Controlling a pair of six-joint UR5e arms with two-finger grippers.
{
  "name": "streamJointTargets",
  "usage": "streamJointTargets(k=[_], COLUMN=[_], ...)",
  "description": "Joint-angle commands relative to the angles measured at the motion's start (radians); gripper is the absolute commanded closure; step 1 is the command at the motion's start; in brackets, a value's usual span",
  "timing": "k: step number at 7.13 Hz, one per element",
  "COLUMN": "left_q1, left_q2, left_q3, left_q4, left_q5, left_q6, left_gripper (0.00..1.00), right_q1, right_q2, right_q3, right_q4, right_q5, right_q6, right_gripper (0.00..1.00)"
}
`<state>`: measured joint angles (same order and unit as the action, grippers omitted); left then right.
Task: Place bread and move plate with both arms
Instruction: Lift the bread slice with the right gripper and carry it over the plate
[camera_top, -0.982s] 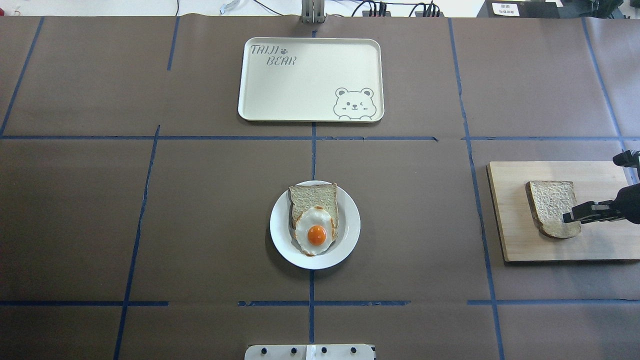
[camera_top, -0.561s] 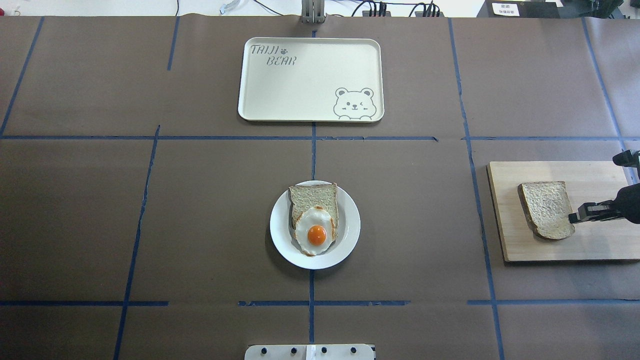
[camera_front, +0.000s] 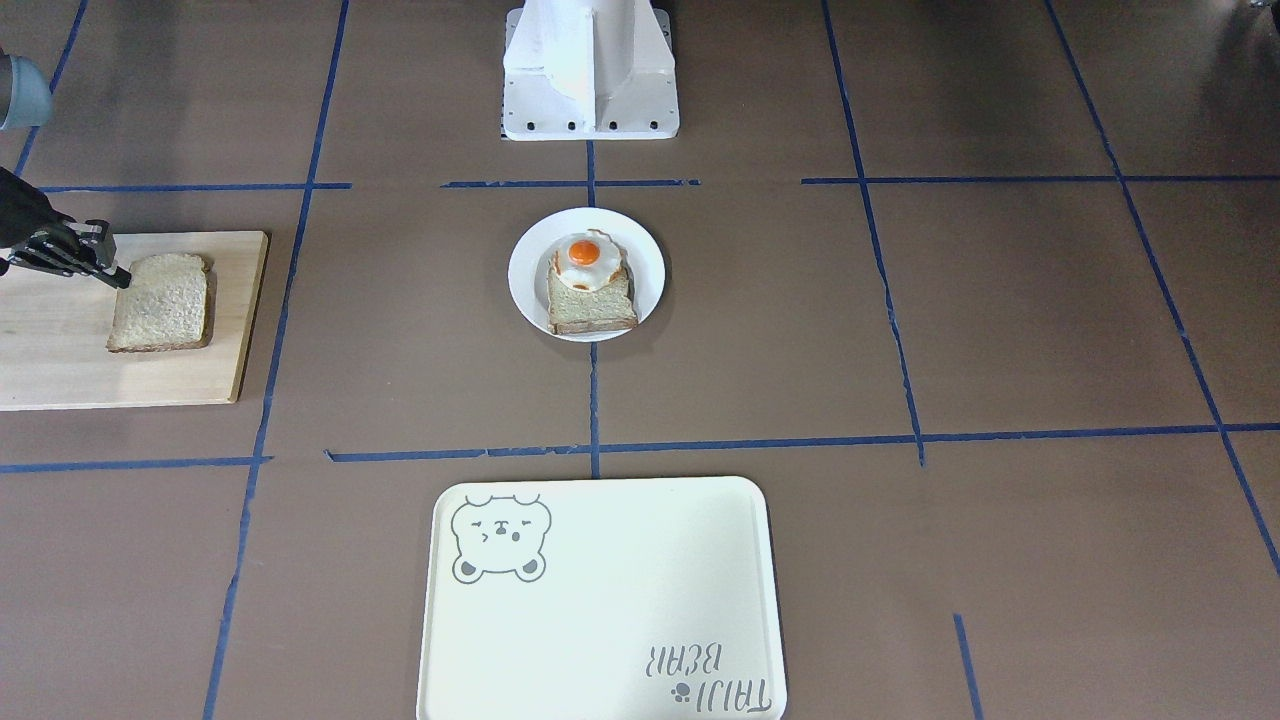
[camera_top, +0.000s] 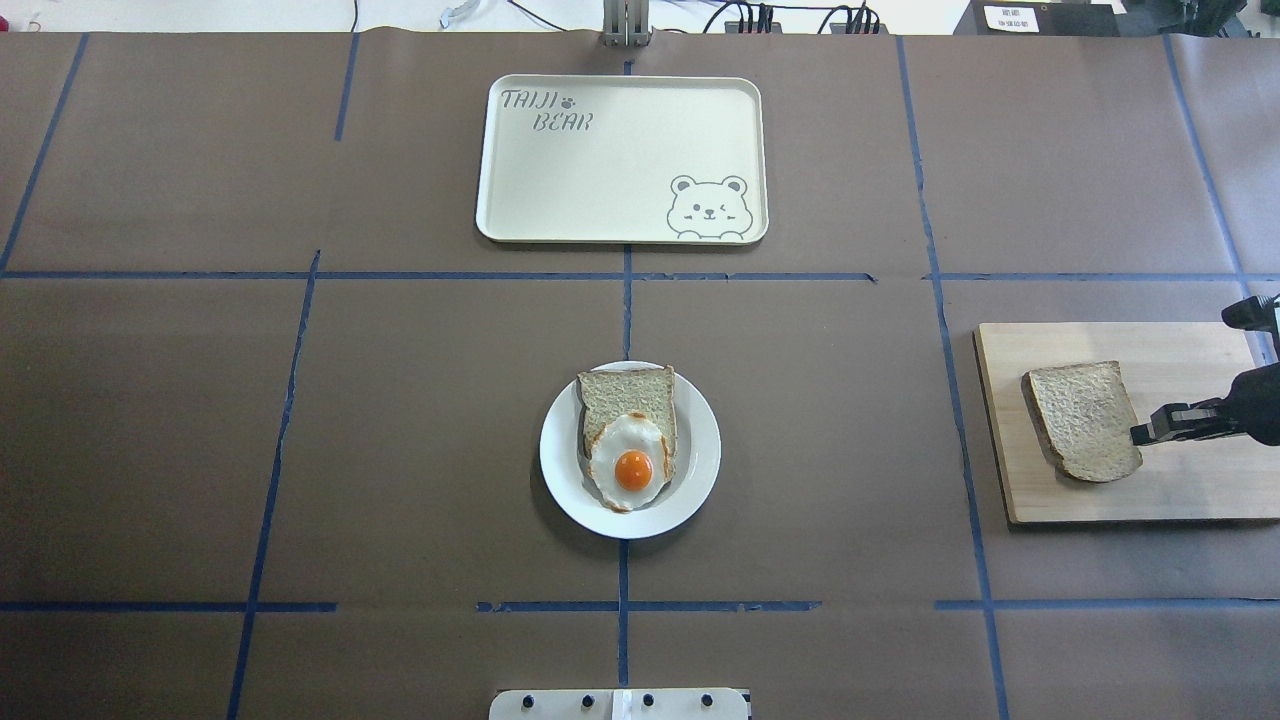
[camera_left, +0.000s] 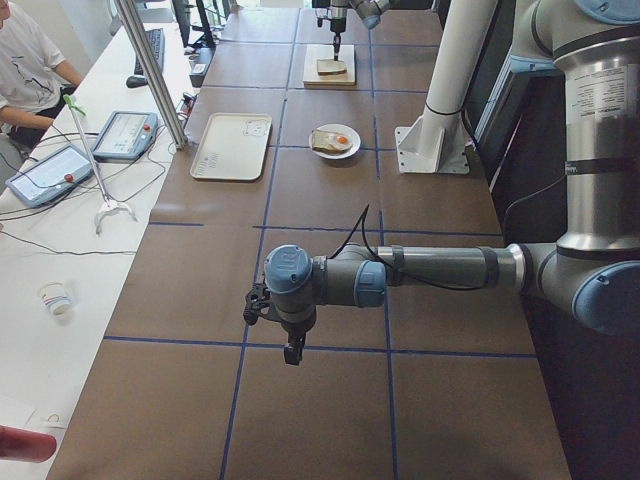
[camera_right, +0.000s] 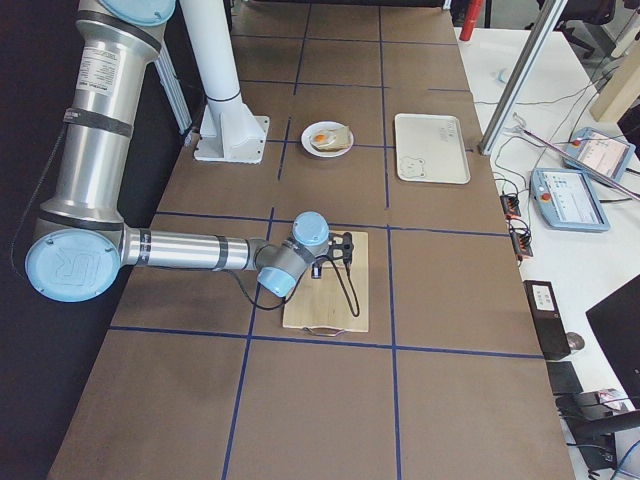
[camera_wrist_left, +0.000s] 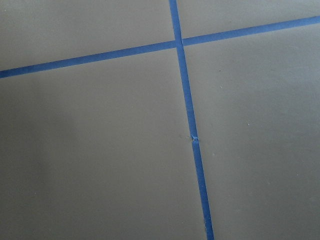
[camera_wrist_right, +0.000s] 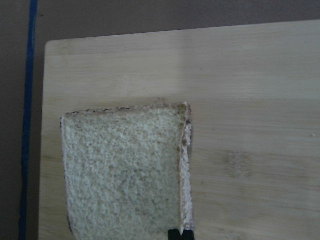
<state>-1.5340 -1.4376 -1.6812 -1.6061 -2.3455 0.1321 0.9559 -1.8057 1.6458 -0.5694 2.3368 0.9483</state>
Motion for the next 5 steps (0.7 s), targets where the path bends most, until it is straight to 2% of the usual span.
streamJointTargets(k=[1,3,5], left_q1=[0.000,0.000,0.000], left_q2=[-0.001,-0.001,-0.003], left_q3=[0.000,-0.002,-0.002], left_q4=[0.000,0.000,0.000], left_q5=[0.000,0.000,0.000], left_q6=[0.001,0.001,0.001], left_gripper=[0.00,0.00,0.00], right_q1=[0.003,0.003,0.000], right_q2=[0.002,0.058,0.202], right_q3=[0.072,0.103,0.106], right_q4=[-0.001,-0.006,-0.012], right_q5=[0.048,0.049,0.049], right_q6=[0.003,0.038,0.195], right_gripper=[1.00,1.00,1.00])
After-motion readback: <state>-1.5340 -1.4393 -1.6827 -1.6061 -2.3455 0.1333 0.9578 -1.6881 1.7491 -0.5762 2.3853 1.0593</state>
